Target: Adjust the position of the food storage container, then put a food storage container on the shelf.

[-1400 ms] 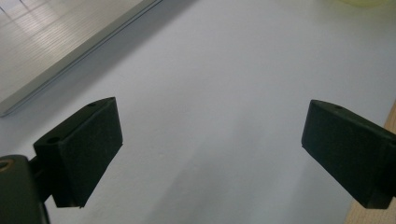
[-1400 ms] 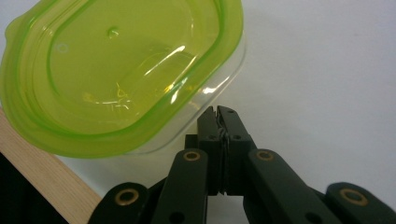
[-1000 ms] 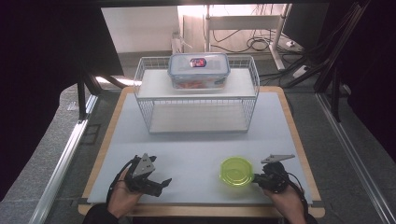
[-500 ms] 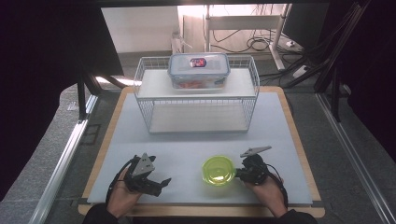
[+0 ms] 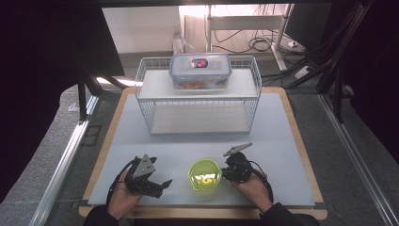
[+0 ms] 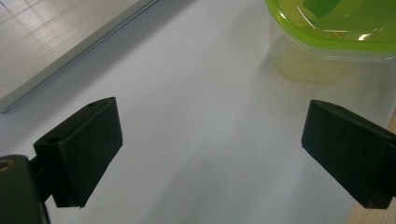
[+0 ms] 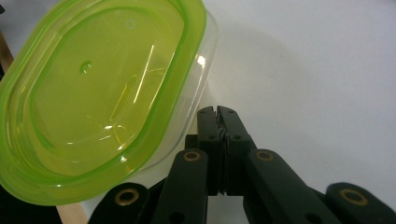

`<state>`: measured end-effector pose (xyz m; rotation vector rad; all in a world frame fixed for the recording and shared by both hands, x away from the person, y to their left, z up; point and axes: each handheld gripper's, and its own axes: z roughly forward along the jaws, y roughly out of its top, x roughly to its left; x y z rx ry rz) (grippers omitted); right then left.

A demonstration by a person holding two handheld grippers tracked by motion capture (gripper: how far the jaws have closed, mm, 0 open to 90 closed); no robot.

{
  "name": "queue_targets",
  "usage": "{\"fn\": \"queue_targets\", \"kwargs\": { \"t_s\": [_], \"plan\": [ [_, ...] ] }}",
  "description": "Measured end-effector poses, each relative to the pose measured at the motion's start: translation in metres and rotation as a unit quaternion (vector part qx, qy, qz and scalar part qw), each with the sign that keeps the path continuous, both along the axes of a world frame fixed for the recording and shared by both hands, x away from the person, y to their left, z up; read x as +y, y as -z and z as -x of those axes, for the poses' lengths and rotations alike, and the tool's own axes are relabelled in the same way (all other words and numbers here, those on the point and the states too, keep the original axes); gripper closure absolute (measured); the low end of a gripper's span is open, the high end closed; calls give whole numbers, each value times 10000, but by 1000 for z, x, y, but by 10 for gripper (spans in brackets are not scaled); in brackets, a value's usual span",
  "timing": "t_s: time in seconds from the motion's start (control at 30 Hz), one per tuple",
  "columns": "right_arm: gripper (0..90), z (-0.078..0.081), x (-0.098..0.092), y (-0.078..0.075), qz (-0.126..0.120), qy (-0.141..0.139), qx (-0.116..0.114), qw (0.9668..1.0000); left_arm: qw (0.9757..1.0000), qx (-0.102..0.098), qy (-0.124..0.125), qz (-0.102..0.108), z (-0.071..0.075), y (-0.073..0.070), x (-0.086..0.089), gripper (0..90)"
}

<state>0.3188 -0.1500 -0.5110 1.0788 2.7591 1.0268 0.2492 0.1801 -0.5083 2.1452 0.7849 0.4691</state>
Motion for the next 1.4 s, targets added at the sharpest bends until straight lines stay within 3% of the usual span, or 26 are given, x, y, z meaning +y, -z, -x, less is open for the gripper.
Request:
{"fn": "queue_targets", "kwargs": {
  "t_s": [0.23,0.33,0.6,0.7,1.1,1.23,1.4],
  "plan": [
    [816,1,-12,-6,101,98,-358,9993,9999,12,-28,98,0,0,1,52],
    [760,2,-19,-10,111,1,-549,9984,10000,4,-29,62,0,0,2,53],
    [530,3,-37,-17,232,138,-995,9947,9999,79,-55,66,-1,3,1,56],
    [444,3,-42,-20,188,160,-992,9948,10000,72,-43,27,0,5,-1,57],
    [188,1,-50,-18,311,315,-1329,9901,9999,68,1,-74,0,7,-3,57],
    [143,1,-51,-20,228,379,-1411,9890,10000,63,6,-75,0,7,-3,57],
    [145,2,-51,-25,220,223,-1278,9913,10000,64,3,-67,0,8,-3,57]
  ]
}}
